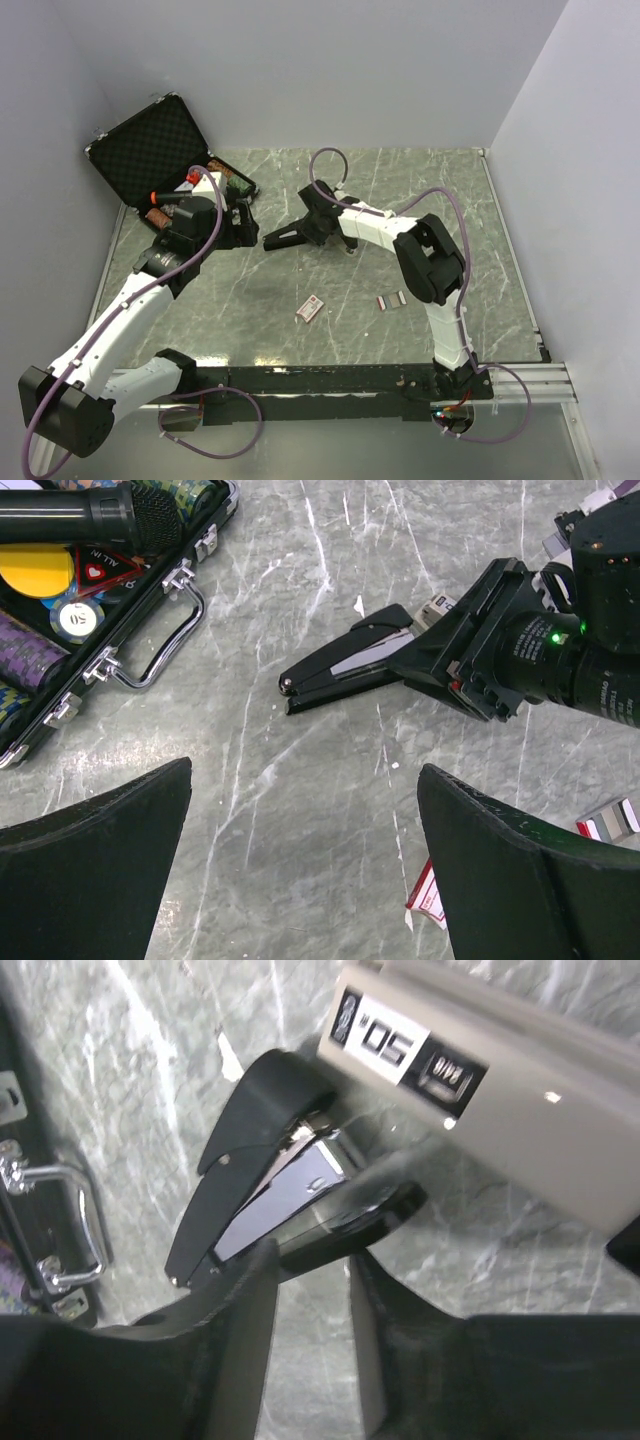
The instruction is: Unload the staples from the stapler
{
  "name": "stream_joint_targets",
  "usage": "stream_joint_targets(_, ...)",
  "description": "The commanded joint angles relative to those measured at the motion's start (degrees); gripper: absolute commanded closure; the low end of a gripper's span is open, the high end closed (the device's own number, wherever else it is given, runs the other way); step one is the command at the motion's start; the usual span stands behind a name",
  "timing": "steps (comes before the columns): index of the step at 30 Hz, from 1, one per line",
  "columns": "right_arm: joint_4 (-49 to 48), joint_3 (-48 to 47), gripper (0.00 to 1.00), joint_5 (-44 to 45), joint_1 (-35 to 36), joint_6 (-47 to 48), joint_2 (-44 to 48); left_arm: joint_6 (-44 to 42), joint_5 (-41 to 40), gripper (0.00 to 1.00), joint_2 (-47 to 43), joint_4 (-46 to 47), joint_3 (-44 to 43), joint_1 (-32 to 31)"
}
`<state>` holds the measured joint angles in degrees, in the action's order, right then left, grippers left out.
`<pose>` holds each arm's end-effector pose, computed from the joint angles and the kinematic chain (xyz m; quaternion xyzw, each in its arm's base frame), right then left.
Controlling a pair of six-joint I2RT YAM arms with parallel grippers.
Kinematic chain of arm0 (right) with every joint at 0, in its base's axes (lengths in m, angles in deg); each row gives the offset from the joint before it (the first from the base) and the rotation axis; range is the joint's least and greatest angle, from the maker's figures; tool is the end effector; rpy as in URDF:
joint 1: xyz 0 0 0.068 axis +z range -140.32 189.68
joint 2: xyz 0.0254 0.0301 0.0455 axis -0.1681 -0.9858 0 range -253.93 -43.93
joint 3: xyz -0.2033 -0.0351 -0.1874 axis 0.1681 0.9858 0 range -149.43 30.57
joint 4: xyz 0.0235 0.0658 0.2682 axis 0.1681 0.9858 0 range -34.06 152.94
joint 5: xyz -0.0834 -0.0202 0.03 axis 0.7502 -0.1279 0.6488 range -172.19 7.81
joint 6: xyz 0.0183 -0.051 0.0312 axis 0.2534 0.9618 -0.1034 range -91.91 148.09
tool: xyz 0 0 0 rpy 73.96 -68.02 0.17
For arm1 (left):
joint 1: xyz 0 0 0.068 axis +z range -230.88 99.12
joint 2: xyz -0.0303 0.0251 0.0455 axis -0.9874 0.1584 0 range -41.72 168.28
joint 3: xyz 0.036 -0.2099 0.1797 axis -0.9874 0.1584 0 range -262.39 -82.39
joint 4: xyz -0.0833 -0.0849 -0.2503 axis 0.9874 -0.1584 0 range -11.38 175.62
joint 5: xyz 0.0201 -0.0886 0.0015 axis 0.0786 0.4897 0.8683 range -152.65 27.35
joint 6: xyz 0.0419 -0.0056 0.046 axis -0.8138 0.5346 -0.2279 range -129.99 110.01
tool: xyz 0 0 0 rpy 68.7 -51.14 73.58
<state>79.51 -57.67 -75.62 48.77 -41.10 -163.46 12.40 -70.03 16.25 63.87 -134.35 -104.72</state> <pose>0.3742 0.2971 0.1647 0.2638 0.9146 0.2123 0.2209 0.2316 -0.0956 0.3183 -0.0226 0.8547 -0.1517 0.4960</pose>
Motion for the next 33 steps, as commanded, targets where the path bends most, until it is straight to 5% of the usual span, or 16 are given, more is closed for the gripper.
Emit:
stream_joint_targets(1,0.7,-3.2,0.64,1.7,-1.4,0.2,-1.9,0.9,0.6,0.01,0.0,1.4,-0.8,-0.2)
stream_joint_targets(10,1.5,-4.9,0.71,1.5,-1.9,0.9,-3.0,1.1,0.9,0.01,0.2,1.5,-0.9,-0.2)
stream_joint_targets(21,2.8,-8.3,1.00,-0.6,-2.8,3.2,-5.5,1.0,1.1,0.01,0.6,1.5,-0.9,-0.2)
stream_joint_targets(33,-5.8,-1.3,1.00,-6.2,-4.1,9.9,0.6,1.8,2.3,0.01,2.0,2.1,-0.5,-0.2)
